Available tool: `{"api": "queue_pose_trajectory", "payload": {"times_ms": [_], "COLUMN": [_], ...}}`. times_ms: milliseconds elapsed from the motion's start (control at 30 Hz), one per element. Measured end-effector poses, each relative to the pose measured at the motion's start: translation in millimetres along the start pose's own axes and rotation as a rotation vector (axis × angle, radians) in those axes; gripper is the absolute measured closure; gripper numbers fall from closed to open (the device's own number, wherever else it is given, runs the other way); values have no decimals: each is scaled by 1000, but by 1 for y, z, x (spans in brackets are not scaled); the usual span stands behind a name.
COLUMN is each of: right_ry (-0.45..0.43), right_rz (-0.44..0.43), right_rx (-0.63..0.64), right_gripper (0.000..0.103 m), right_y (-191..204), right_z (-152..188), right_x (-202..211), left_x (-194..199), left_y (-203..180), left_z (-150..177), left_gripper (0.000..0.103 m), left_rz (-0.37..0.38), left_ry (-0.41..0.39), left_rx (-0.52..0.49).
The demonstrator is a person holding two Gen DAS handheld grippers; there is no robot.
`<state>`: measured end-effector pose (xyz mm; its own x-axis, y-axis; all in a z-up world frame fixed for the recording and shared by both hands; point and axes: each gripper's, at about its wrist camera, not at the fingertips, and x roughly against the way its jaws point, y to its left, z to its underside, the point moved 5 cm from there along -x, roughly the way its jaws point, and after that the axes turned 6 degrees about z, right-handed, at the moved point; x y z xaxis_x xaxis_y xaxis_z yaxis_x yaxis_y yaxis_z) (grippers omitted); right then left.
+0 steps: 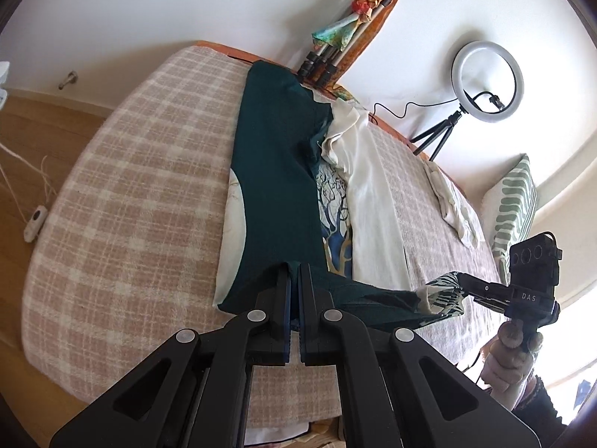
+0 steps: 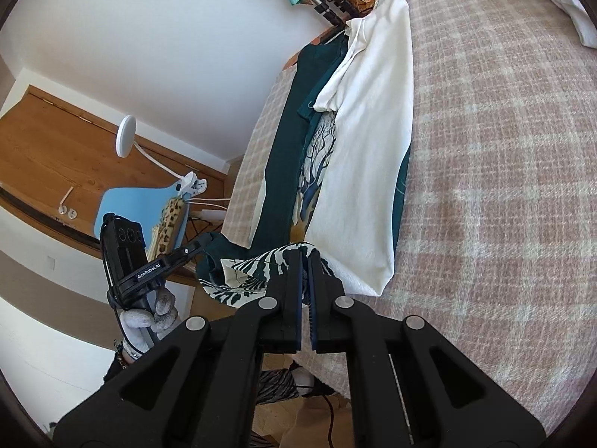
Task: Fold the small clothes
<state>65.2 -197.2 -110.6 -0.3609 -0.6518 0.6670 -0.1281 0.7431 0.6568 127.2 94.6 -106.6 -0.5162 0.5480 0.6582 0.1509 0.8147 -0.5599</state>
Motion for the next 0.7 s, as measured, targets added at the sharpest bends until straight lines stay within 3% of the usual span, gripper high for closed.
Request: {"api": "queue_pose_trajectory", "payload": {"times_ms": [333,700], "right_ry": [12,8], "right_rz": [79,147], "right_rx": [-104,-98], "right_gripper": [99,99], "right_y": [-38,-50], "right_z": [-53,-73], "right_x": [-44,-63], "left_x": [-55,-84], "left_y": [29,35], "left_z": [-42,-58], "left_gripper": [102,102], "left_rz": [-80,-134], "left_ry": [15,6], "left_rx": [22,-13]}}
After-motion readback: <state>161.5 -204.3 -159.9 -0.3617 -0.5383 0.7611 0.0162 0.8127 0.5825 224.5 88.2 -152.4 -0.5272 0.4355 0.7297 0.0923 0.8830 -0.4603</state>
